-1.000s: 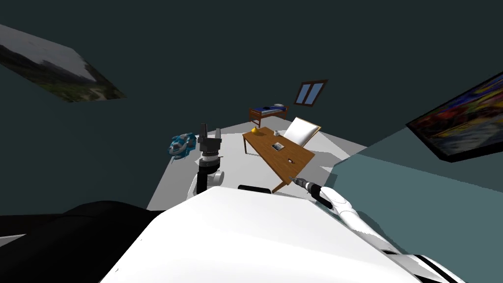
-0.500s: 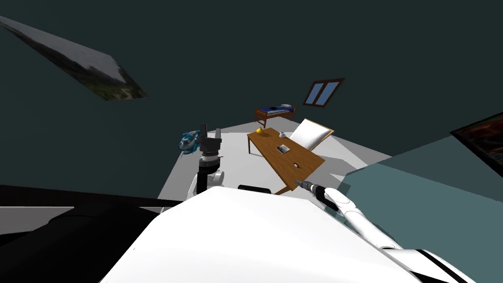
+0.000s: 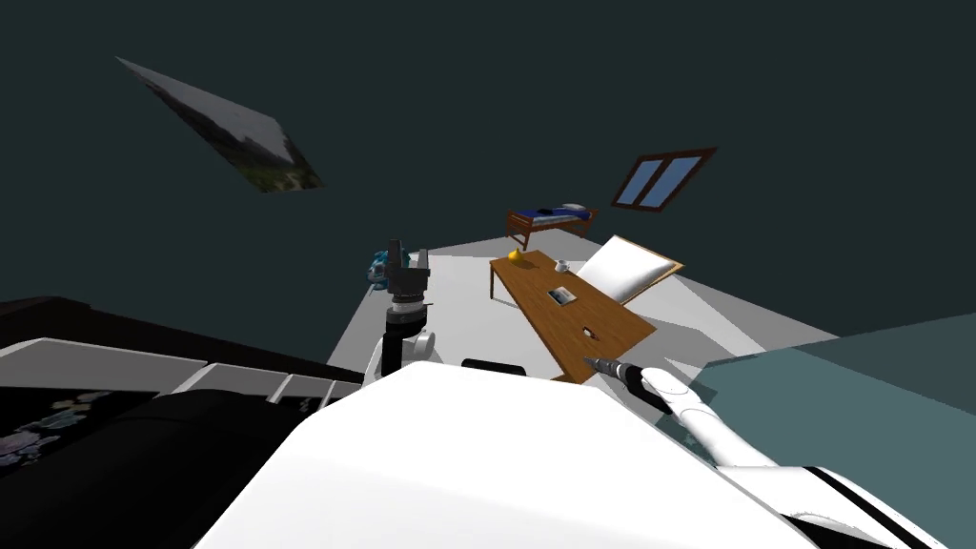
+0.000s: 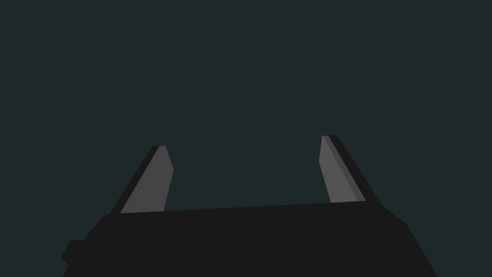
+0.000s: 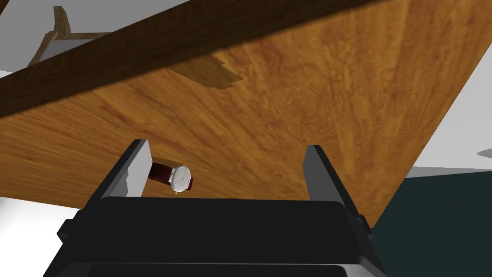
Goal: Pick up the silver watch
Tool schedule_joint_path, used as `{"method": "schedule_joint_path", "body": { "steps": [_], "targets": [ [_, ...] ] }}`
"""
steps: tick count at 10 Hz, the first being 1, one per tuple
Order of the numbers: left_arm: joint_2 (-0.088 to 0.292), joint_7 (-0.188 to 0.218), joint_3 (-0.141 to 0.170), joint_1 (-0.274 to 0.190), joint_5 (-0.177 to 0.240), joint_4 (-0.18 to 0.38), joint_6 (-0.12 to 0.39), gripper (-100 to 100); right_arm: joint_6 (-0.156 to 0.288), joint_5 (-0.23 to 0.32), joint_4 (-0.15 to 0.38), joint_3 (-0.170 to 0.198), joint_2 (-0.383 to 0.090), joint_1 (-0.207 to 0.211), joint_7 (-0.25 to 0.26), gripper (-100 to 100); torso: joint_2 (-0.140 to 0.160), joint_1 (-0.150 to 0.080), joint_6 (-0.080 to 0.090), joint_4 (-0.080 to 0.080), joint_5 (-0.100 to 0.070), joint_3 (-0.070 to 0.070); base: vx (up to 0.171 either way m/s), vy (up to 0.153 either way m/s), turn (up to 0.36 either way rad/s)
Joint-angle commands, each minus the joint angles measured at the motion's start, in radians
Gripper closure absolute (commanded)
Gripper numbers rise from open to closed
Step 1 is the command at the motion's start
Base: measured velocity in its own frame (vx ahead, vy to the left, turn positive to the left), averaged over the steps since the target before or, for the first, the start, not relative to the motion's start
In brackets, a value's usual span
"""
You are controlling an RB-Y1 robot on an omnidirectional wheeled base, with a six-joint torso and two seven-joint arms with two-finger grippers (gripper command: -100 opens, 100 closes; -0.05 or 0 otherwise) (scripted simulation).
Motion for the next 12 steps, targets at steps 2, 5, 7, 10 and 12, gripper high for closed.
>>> {"method": "schedule_joint_path", "body": {
  "steps": [2,5,7,10,12],
  "targets": [
    [0.000,0.000,0.000,0.000,0.000,0.000,0.000,0,0.025,0.056,0.007,0.022,-0.023,0.008,-0.048,-100,0.001,0.000,0.000,0.000,0.000,0.001,0.017,-0.003,0.143],
    [0.000,0.000,0.000,0.000,0.000,0.000,0.000,0,0.039,0.118,0.086,0.035,-0.044,-0.016,-0.062,-100,0.000,0.000,0.000,0.000,0.000,0.000,0.044,-0.011,0.275],
    [0.000,0.000,0.000,0.000,0.000,0.000,0.000,0,0.039,0.118,0.087,0.035,-0.044,-0.016,-0.062,-100,0.000,0.000,0.000,0.000,0.000,0.000,0.022,-0.010,0.058],
    [0.000,0.000,0.000,0.000,0.000,0.000,0.000,0,0.054,0.169,0.155,0.045,-0.059,-0.036,-0.073,-100,0.000,0.000,-0.001,0.000,0.000,0.000,0.035,-0.017,0.252],
    [0.000,0.000,0.000,0.000,0.000,0.000,0.000,0,0.060,0.191,0.181,0.050,-0.064,-0.045,-0.078,-100,0.001,0.000,0.001,0.000,0.000,0.001,0.017,-0.007,0.071]
  ]
}}
